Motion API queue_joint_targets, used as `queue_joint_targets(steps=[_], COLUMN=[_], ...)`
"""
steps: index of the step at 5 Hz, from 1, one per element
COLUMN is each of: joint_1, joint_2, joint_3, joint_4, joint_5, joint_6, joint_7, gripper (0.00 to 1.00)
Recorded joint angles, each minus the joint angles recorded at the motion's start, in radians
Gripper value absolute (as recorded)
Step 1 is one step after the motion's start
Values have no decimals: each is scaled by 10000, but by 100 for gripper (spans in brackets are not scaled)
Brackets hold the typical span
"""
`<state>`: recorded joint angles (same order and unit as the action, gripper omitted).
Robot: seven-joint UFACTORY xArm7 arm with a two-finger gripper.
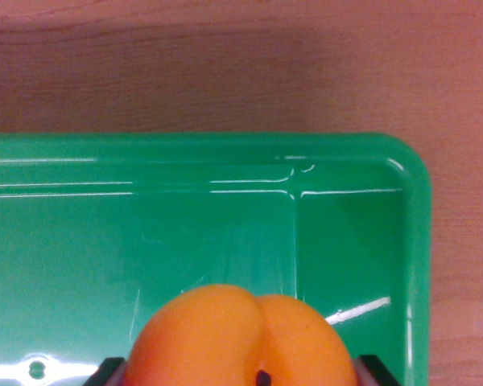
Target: Pick fruit
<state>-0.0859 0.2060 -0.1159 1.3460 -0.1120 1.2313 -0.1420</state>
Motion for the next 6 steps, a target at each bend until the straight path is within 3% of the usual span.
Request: queue_joint_targets(steps=[1,2,3,4,5,6], joint_1=[0,8,8,17,17,24], joint_2=[0,-171,-171,-343,-343,-497], joint_3=[0,0,0,0,0,0], joint_4=[0,266,266,534,534,773], joint_5=[0,2,2,4,4,6], joint_6=[0,435,435,873,873,1264], joint_7=[0,-39,-39,-78,-78,-113], gripper=[100,100,100,100,100,100])
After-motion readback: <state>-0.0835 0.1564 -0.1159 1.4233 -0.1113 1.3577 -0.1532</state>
